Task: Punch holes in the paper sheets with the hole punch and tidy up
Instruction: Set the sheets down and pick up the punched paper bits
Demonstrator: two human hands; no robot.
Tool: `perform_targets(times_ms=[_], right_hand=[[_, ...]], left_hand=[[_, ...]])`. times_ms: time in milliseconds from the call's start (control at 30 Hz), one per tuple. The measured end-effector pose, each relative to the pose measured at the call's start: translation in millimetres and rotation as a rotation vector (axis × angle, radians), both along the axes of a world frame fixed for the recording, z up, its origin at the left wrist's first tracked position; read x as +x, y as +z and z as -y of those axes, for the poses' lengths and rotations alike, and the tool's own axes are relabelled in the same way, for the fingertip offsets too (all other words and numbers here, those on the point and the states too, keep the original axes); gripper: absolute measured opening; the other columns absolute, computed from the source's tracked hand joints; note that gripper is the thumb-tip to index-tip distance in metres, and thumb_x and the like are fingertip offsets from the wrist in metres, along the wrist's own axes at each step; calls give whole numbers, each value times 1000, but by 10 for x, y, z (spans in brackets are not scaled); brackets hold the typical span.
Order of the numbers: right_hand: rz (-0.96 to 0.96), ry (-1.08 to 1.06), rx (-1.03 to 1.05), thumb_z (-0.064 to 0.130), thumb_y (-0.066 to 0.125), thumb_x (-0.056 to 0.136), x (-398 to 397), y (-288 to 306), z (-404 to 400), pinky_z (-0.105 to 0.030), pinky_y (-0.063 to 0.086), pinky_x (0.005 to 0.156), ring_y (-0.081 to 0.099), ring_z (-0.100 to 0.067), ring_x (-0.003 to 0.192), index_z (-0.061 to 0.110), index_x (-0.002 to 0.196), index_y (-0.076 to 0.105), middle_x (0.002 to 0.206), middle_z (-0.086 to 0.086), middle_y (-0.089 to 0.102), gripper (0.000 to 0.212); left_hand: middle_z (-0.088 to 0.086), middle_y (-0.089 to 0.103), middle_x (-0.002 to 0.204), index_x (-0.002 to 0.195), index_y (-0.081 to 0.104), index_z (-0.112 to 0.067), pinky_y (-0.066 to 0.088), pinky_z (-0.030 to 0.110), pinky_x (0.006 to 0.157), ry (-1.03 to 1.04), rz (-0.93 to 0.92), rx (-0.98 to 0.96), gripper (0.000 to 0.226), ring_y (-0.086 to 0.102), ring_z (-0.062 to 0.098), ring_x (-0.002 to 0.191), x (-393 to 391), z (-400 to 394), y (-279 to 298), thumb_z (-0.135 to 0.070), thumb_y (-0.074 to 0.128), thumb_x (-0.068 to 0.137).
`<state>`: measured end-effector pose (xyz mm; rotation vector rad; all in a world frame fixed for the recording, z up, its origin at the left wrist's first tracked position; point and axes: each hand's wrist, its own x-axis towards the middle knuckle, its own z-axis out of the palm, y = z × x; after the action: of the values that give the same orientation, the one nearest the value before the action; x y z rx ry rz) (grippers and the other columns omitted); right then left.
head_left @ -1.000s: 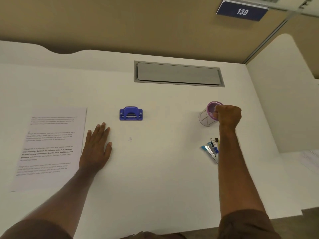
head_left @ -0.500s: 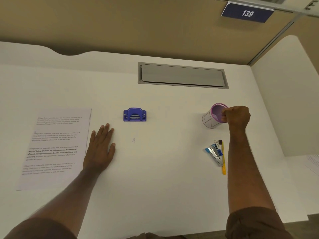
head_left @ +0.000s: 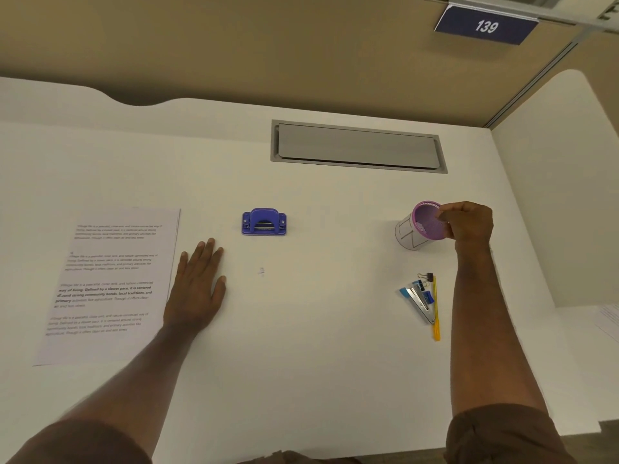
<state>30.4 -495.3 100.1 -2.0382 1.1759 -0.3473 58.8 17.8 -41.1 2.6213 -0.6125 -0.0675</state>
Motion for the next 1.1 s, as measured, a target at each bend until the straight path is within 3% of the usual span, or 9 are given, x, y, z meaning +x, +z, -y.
perform_targets(times_ms=[133, 267, 367, 500, 633, 767, 933, 1100], right_hand=[[36, -33, 115, 2, 71, 81, 20, 8, 35, -14, 49, 39, 55, -16, 51, 4, 102, 76, 81, -16, 66, 21], [3, -48, 148, 5, 68, 85, 25, -3, 50, -18, 50, 46, 56, -15, 54, 3, 107, 73, 85, -13, 66, 22], [81, -40, 93, 7, 66, 86, 40, 30, -48, -23, 50, 51, 57, -16, 55, 3, 107, 74, 85, -13, 68, 24], [216, 132, 21, 7, 66, 86, 91, 105, -483, -16, 50, 51, 61, -6, 60, 11, 103, 73, 83, -1, 68, 19], [359, 285, 190, -4, 60, 84, 155, 94, -1103, -19, 51, 45, 59, -7, 57, 12, 94, 73, 73, -2, 67, 23], [222, 601, 234, -2, 62, 85, 121, -228, -1970, -26, 54, 48, 60, -13, 65, 14, 90, 77, 81, -6, 71, 22], [-49, 926, 47, -1, 56, 85, 41, -697, -2693, -26, 52, 88, 66, -9, 89, 17, 103, 78, 103, 2, 75, 34], [-189, 1084, -156, 14, 55, 95, 106, -874, -2852, -28, 46, 91, 61, -20, 107, 18, 120, 70, 114, -1, 68, 30]], left_hand=[[7, 19, 168, 157, 29, -10, 12, 52, 127, -2, 10, 4, 63, 15, 24, 157, 9, 1, -16, -34, 30, 99], [6, 18, 169, 157, 28, -10, 12, 52, 127, -1, 16, 17, 63, 14, 23, 157, 10, -5, -41, -34, 30, 99], [6, 19, 168, 157, 29, -10, 12, 52, 127, 0, 20, 13, 63, 15, 23, 157, 9, -10, -52, -34, 31, 99], [8, 22, 167, 156, 32, -9, 15, 54, 126, 0, 23, 10, 61, 18, 25, 156, 14, -2, -33, -32, 32, 99], [9, 24, 167, 156, 32, -8, 17, 55, 126, -9, 30, 18, 60, 19, 26, 156, 17, 6, -21, -31, 33, 100], [9, 24, 167, 155, 33, -9, 17, 54, 126, -13, 39, 15, 59, 19, 25, 156, 16, -4, -30, -29, 35, 100], [7, 21, 168, 156, 32, -10, 13, 50, 128, -2, 42, 19, 60, 16, 23, 156, 16, 1, -38, -29, 36, 100], [7, 21, 168, 157, 31, -10, 13, 50, 128, 6, 50, 10, 60, 16, 23, 157, 22, 7, -48, -29, 37, 100]])
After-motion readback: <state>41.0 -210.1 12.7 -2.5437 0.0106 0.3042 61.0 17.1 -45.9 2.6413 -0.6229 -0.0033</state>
